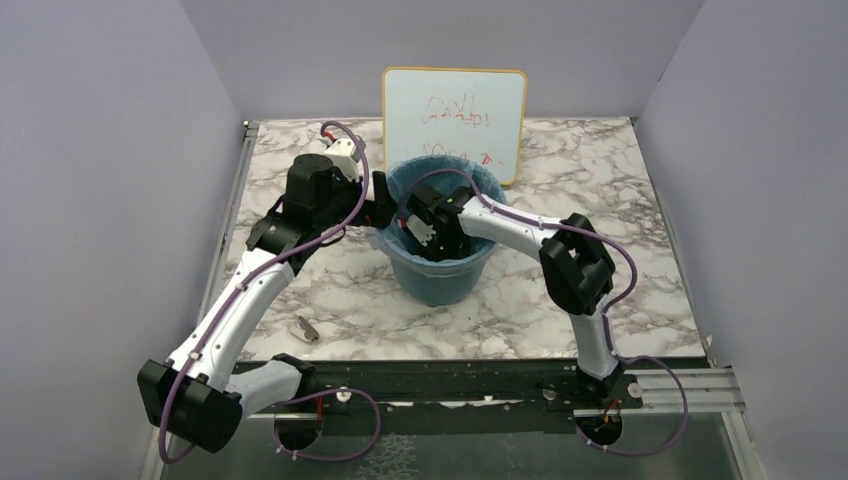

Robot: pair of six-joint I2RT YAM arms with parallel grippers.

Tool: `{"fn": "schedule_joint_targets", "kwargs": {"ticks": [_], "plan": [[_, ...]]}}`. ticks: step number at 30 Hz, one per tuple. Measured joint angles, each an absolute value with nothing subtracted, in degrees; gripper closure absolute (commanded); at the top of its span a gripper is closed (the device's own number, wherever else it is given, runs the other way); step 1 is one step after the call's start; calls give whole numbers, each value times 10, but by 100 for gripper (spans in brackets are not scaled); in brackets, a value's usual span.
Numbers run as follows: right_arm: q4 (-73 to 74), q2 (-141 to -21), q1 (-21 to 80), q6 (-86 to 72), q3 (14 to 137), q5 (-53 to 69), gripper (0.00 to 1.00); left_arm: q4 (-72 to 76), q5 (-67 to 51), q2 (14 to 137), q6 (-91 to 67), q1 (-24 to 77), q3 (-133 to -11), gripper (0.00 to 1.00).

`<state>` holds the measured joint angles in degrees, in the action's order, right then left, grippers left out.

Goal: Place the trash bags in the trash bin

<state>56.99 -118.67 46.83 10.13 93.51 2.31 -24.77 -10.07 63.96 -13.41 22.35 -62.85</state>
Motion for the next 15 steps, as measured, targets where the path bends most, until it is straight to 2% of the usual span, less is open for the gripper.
{"fn": "schedule_joint_targets", "kwargs": {"ticks": [9,15], "plan": [[570,-1173,468,99,935,4,40,-256,-107,642,-130,223,-628,14],[548,-1083,468,95,935,2,38,-257,-109,642,-131,223,-628,16]]}}
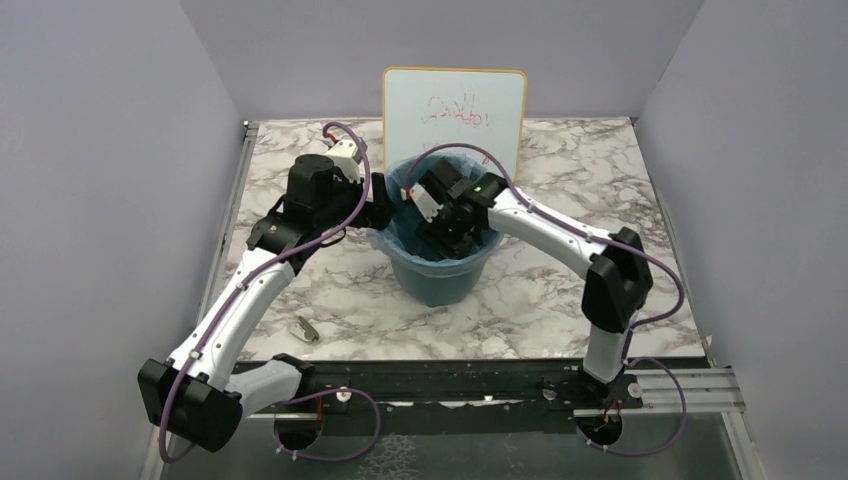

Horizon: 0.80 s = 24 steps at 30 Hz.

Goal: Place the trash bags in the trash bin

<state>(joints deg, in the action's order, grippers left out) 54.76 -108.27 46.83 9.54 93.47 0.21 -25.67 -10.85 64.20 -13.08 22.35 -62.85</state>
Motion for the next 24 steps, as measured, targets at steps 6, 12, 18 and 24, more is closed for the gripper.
{"fn": "schedule_joint_targets", "kwargs": {"ticks": [6,12,18,24], "plan": [[514,-1014,468,90,935,4,36,-257,-109,642,-131,223,-628,16],[444,-963,468,85,918,-3,31,-257,-109,642,-131,223,-628,15],[329,-853,468,84,877,-37,23,-258,-109,642,-132,224,-628,13],[180,-724,468,88,785,-91,1,-259,-108,642,-137,223,-628,1]]}}
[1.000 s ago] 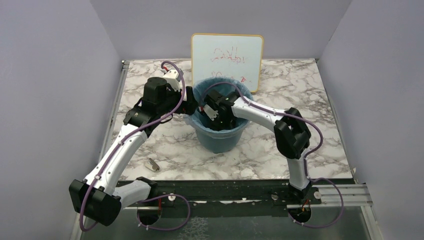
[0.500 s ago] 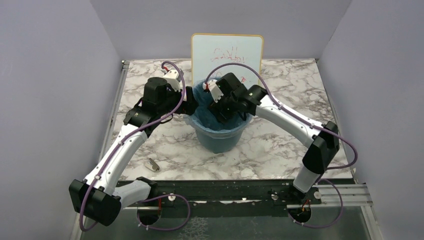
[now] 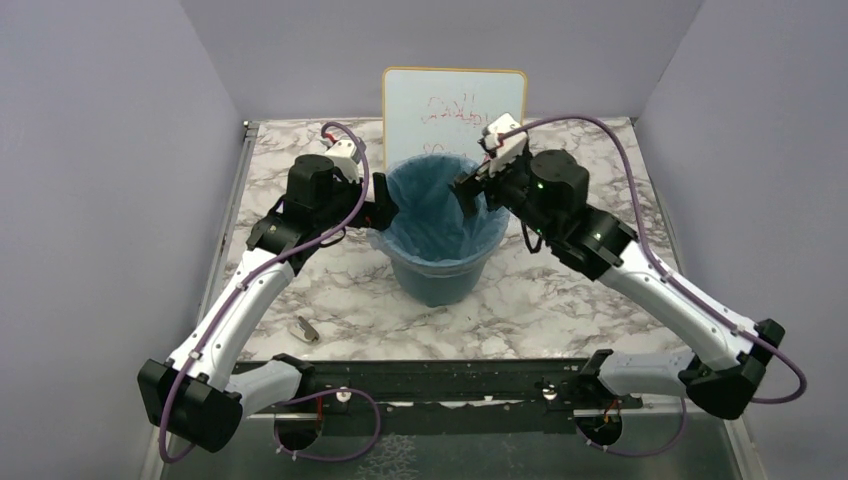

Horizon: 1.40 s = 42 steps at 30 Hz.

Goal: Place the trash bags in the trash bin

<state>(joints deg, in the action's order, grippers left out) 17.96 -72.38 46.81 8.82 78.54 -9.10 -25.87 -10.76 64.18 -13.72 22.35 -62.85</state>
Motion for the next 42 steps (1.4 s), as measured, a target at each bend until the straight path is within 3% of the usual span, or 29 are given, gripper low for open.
{"fn": "schedule_joint_targets", "kwargs": {"ticks": [7,12,17,24,33,42], "plan": [[-58,-601,469,176,625,-293,0,-258,-38,616,-175,224,-629,1],[-203,-575,468,261,546,-430,0,-209,60,533,-210,223,-608,1],[-224,-575,446,237,510,-496,0,-156,165,456,-213,223,-555,1],[3,-589,152,-67,544,-331,0,-206,281,558,-207,211,-587,1],[122,-663,144,-147,618,-133,0,-256,284,599,-246,193,-593,1],[134,-672,144,-150,619,-85,0,-263,326,561,-274,193,-593,1]]}}
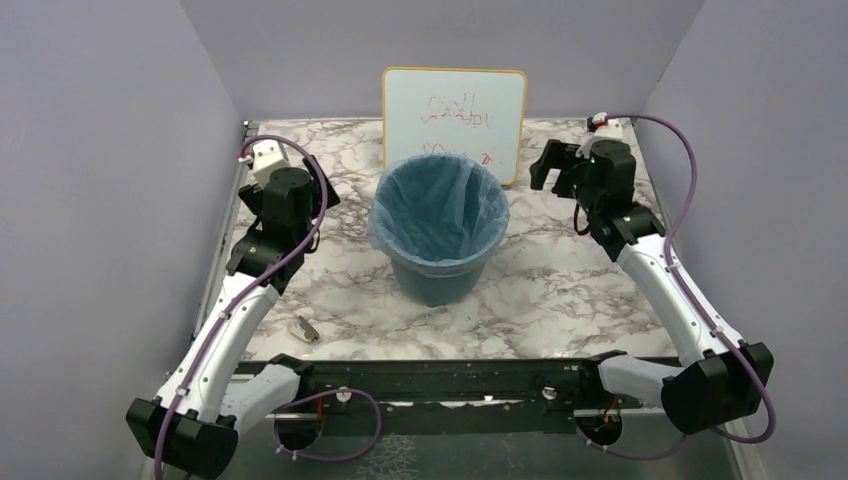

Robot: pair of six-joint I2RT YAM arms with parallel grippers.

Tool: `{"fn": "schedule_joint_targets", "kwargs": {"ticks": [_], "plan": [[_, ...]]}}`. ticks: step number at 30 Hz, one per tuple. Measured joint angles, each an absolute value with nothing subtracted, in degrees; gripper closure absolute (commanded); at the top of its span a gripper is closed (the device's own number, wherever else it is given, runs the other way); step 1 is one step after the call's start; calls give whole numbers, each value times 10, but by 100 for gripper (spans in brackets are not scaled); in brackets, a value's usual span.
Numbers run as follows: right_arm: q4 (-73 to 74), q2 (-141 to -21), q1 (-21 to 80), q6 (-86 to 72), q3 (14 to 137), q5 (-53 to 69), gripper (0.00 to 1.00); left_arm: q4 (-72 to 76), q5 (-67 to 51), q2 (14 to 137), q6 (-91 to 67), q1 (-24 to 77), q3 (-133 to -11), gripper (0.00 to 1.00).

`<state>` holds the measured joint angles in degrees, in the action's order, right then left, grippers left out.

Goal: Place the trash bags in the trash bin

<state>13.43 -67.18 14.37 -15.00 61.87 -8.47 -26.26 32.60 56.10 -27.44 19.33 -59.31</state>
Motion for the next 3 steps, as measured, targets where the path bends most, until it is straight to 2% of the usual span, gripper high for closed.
{"fn": "schedule_joint_targets", "kwargs": {"ticks": [3], "plan": [[134,-684,144,-150,625,-76,0,-263,331,563,-274,193,-593,1]]}}
